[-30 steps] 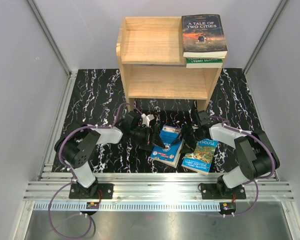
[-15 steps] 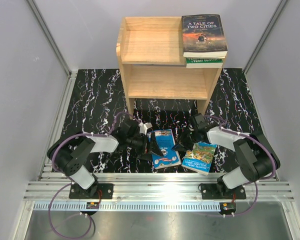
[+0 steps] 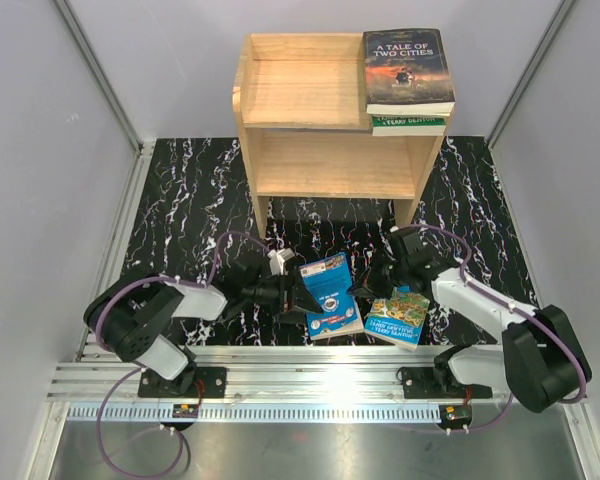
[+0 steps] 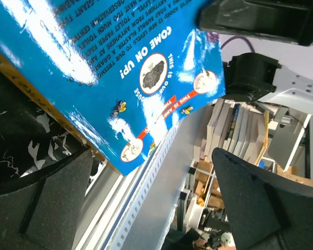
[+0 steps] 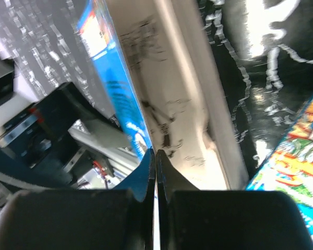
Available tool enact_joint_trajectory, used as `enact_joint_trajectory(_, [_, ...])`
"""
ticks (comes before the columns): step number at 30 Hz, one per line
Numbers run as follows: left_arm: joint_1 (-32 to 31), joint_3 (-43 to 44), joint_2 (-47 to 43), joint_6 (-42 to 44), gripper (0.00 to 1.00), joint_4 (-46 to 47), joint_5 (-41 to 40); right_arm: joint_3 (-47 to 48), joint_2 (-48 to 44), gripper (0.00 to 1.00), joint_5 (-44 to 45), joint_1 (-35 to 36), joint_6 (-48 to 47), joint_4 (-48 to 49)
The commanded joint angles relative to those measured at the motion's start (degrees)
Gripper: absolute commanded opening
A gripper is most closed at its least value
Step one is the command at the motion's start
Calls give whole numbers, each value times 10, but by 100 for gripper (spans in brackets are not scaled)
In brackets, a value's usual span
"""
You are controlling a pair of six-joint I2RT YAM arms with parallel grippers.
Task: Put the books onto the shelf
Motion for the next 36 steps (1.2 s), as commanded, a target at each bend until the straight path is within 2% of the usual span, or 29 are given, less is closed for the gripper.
enact_joint_trajectory(1, [-1, -27, 20, -95, 99, 232, -13, 1, -23, 0, -14, 11, 13, 2])
enact_joint_trajectory(3, [-1, -39, 49, -149, 99, 332, -15, -4, -25, 0, -21, 11, 15, 4])
enact_joint_trajectory(6, [-7, -44, 104, -190, 99, 415, -9, -12, -26, 0, -31, 10, 25, 13])
enact_joint_trajectory(9, [-12, -51, 132, -190, 99, 417, -17, -11, -35, 0, -43, 11, 45, 28])
enact_joint_trajectory(17, [-14, -99, 120, -163, 99, 391, -58, 45, -76, 0, -48, 12, 68, 0])
enact_joint_trajectory(20, [-14, -105, 136, -182, 99, 437, -66, 78, -71, 0, -52, 11, 66, -15])
enact_joint_trajectory(27, [-17, -112, 242, -283, 99, 661, -95, 140, -49, 0, -66, 11, 68, -30])
enact_joint_trajectory(32, [-25, -98, 264, -289, 99, 660, -116, 148, -40, 0, -81, 11, 78, -26])
enact_joint_trajectory(36, [-27, -84, 258, -298, 99, 660, -132, 117, -51, 0, -87, 11, 85, -18])
